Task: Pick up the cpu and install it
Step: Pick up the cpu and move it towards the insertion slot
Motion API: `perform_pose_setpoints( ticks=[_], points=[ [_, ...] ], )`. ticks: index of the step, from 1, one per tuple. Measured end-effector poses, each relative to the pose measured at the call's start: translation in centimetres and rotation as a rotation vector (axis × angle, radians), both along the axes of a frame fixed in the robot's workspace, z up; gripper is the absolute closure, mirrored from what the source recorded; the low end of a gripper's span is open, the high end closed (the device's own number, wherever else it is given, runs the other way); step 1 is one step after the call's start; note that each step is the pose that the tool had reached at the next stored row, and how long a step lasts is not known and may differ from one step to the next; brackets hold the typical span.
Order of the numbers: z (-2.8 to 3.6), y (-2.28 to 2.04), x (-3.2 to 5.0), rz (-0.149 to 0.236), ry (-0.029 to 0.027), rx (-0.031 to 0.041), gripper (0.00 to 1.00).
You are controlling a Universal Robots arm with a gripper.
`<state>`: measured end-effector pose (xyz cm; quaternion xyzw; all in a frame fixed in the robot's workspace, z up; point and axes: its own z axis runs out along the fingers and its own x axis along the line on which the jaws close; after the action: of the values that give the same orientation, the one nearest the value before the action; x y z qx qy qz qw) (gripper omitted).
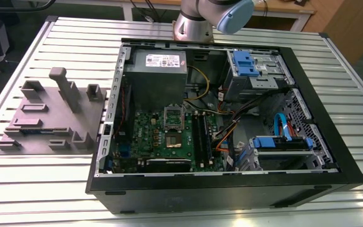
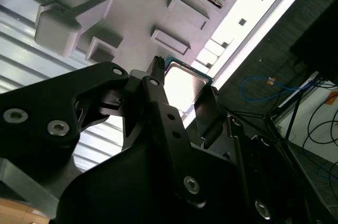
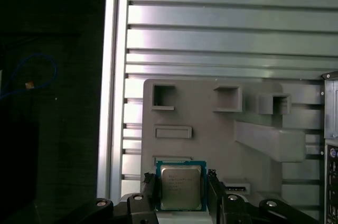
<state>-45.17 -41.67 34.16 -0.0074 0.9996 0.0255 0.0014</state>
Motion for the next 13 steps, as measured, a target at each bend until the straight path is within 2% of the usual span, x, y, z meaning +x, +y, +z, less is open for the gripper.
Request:
perform_pose_setpoints(
  ticks=[13],
  points=[
    [0.83, 0.00, 0.00, 0.000, -0.0001, 0.0000, 0.53]
  ],
)
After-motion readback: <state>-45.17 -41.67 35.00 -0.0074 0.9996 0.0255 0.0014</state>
